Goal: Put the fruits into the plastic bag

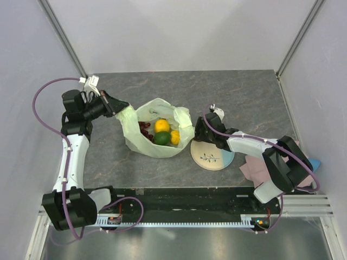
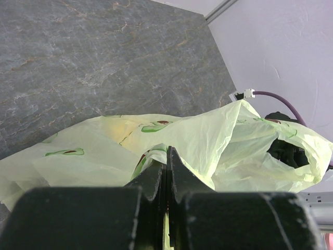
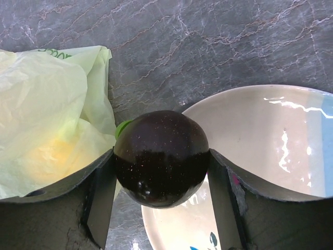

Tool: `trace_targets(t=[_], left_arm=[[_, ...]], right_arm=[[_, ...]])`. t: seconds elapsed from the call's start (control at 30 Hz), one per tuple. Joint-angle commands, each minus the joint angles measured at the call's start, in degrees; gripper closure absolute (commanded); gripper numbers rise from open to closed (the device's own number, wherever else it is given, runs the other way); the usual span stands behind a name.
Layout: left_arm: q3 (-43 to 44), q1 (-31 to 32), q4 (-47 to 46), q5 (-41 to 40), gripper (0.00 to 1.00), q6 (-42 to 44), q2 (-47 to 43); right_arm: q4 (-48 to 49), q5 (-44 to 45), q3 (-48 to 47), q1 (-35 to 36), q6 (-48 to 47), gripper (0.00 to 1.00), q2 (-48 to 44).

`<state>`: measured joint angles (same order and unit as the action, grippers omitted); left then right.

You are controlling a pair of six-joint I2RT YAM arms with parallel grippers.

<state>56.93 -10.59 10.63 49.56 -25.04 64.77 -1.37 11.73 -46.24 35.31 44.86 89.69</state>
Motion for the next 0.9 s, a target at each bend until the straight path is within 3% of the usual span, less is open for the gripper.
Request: trace_targets(t=[0.0,0.37,0.57,0.7,0.87], left_arm=[[0.47,-0.22,-0.70,-0.08,0.99,1.75,-0.52],[0.47,-0.22,-0.61,0.10,0.98,1.75,-0.52],[0.47,-0.22,-0.79,0.27,0.99,1.48,-0.52],[0.38,-0.22,-1.05,0.45,0.98,1.31,-0.52],[0.20,-0.22,-1.05,0.10,0.99,1.39,-0.88]], right_arm=[[-1.71,2.86,-0.78,0.20,-0.30,0.51,-0.57],[-1.89,10.58,3.08,0.11,-3.72,0.69,-12.07],[-3.11,14.99,4.67,0.20,-5.75,0.83,-24.10],[-0.05,12.98,3.26,0.46,-9.87,0.84,-35.34],[6.27,9.10,-0.25,4.84,-15.50,0.88,-39.59]])
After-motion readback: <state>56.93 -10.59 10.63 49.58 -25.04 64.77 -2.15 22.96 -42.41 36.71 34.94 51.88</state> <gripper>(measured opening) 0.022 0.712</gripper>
